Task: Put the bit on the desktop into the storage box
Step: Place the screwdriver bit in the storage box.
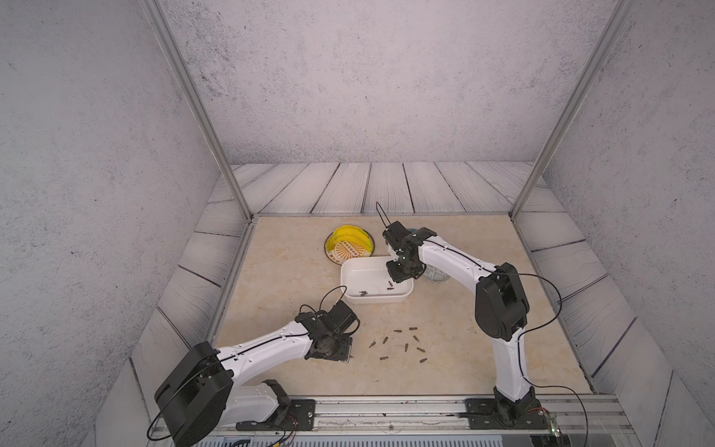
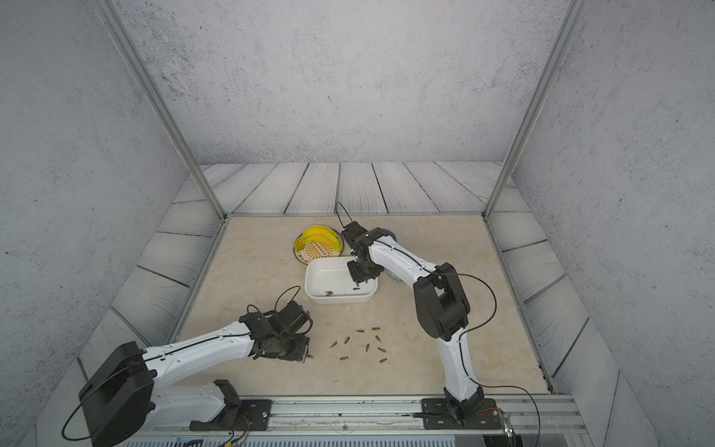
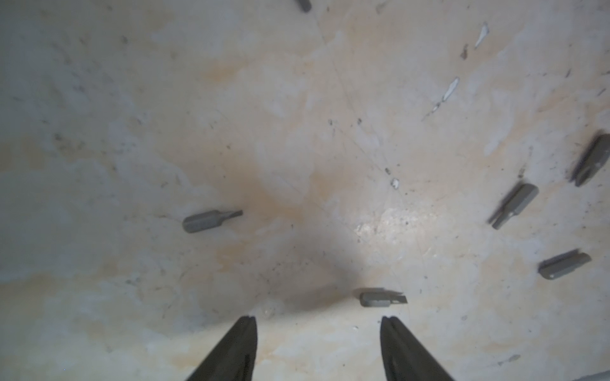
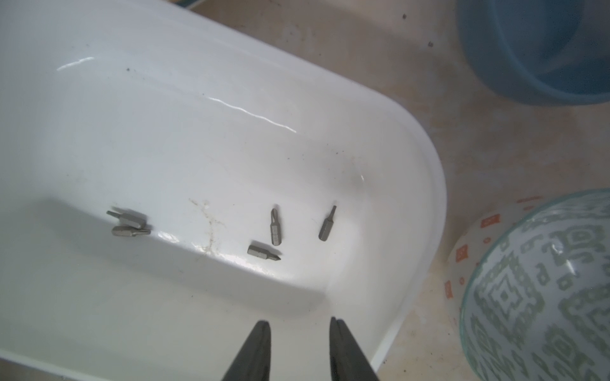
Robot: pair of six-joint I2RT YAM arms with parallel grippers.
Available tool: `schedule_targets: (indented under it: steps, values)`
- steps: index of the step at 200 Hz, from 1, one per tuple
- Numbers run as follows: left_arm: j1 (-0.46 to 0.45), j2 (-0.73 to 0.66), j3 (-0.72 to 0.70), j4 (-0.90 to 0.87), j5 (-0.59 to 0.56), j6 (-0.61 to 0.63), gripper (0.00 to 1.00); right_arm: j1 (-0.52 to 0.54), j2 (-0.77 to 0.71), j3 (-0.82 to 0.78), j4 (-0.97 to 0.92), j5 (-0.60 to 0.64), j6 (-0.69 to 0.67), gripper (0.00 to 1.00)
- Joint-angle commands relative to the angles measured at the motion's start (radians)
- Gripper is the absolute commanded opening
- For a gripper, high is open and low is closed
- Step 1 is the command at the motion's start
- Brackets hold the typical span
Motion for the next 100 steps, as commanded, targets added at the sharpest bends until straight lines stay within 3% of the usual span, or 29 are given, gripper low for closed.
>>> schedule_targets:
  steps: [1,100]
  values:
    - [-0.015,-0.034,-0.017,-0.03,-0.017,-0.034,0.65,-0.002,-0.048,0.001,-0.022,0.017,0.013,0.35]
    - [-0.1,0.052,-0.019,-0.021,-0.062,-0.069,0.65,-0.003,-0.117,-0.019,-0.044,0.044,0.023,0.35]
